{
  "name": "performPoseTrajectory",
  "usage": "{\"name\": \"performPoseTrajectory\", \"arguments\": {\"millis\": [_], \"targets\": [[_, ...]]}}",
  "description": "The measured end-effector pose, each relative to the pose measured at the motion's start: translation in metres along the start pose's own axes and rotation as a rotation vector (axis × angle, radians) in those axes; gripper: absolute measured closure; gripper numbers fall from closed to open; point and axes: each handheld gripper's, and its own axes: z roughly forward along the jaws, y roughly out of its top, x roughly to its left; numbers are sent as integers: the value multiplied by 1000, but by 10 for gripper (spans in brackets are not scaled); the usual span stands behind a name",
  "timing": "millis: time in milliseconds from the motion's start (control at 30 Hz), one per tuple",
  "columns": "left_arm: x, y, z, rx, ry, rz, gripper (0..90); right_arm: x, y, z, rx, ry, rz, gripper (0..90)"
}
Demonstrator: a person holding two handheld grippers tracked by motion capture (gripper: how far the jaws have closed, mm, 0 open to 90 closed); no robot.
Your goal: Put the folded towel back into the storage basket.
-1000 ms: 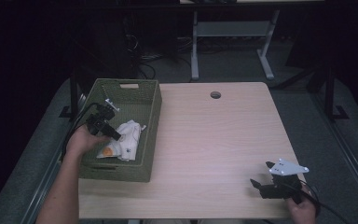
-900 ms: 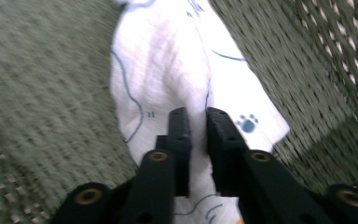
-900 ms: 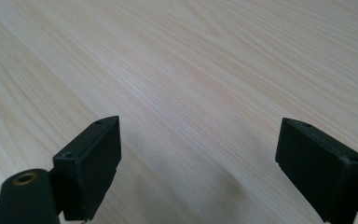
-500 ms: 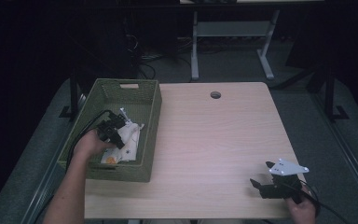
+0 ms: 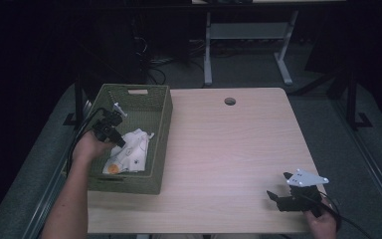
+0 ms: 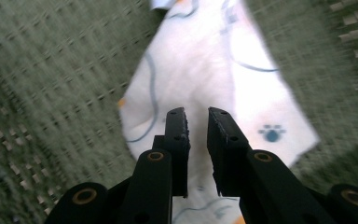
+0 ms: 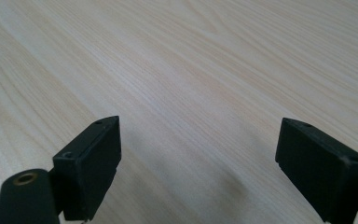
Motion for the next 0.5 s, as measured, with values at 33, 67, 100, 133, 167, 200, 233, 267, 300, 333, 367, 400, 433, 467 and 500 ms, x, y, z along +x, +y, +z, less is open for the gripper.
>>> {"name": "performPoseTrajectory", "arguments": {"millis": [33,67,100,133,167,200,233,267,300,333,367,400,433,467,500], "targets": [[0,1,3,20,5,-2,788,0,0,0,0,1,2,137],[0,2,7,34,12,-4,786,0,0,0,1,-2,0,137],[1,3,10,53,35,-7,776,-1,0,0,2,-2,1,137],[2,5,14,66,54,-17,760,-1,0,1,4,-3,1,137],[3,6,16,76,59,-19,740,-1,0,1,7,-3,1,137],[4,7,19,91,76,-30,713,-1,-1,1,8,-3,3,137],[5,8,22,103,100,-39,685,-1,-1,1,9,-2,5,137],[7,8,25,118,104,-45,660,-1,-1,1,6,0,6,137],[7,9,29,130,113,-50,642,-1,-1,1,5,0,6,137],[7,9,29,130,113,-50,632,-1,-1,1,5,0,6,137],[7,10,34,152,135,-56,625,-1,-1,1,8,-1,5,137],[7,11,36,158,139,-54,625,-2,-1,1,8,-1,5,137],[7,12,38,164,147,-44,630,-2,-1,1,7,-1,5,137],[6,13,39,168,158,-47,648,-2,-1,1,7,-1,6,137],[6,13,39,168,158,-47,690,-2,-1,1,7,-1,6,137]]}}
